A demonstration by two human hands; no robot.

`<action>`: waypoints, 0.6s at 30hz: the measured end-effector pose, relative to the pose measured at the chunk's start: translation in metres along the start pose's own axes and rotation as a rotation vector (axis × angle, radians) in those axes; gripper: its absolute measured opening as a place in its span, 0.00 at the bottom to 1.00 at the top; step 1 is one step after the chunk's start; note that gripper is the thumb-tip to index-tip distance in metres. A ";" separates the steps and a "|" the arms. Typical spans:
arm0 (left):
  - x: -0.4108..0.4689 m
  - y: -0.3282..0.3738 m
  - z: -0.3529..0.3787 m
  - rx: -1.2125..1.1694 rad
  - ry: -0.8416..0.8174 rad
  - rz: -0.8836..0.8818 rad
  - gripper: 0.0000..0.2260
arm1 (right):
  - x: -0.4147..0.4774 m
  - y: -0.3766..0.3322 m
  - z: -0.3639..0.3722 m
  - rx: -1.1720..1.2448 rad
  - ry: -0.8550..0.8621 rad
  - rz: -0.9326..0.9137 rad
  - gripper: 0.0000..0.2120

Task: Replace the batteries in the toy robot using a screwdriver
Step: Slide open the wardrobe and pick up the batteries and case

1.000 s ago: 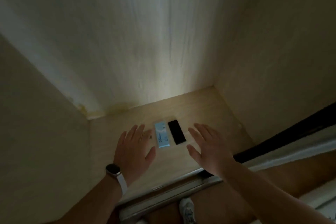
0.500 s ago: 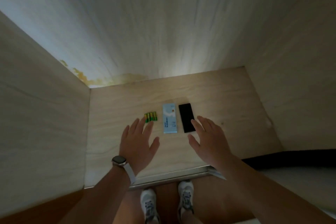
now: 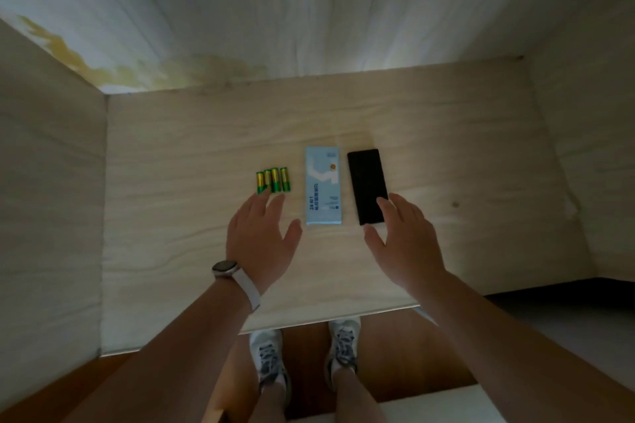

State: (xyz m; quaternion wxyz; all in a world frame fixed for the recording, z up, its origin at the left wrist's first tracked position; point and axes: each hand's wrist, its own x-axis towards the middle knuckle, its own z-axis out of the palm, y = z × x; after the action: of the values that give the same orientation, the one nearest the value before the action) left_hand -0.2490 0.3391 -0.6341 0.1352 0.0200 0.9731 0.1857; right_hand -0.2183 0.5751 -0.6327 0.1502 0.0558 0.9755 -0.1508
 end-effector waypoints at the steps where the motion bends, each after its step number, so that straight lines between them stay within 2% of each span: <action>1: 0.007 -0.004 0.005 -0.021 0.029 -0.021 0.23 | 0.007 0.002 0.006 0.008 -0.002 0.016 0.27; 4: 0.025 -0.016 0.017 -0.077 0.099 -0.090 0.21 | 0.026 0.005 0.020 0.031 0.023 0.050 0.27; 11: 0.055 -0.033 0.035 -0.131 0.119 -0.177 0.22 | 0.055 0.005 0.041 0.080 0.062 0.155 0.28; 18: 0.077 -0.039 0.042 -0.259 0.192 -0.294 0.19 | 0.073 -0.001 0.048 0.159 0.119 0.299 0.35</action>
State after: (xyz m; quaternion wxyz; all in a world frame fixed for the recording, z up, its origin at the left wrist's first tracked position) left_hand -0.3118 0.3243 -0.7060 0.0691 -0.1573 0.9419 0.2888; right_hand -0.2747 0.5640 -0.6990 0.1079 0.2206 0.9486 -0.1999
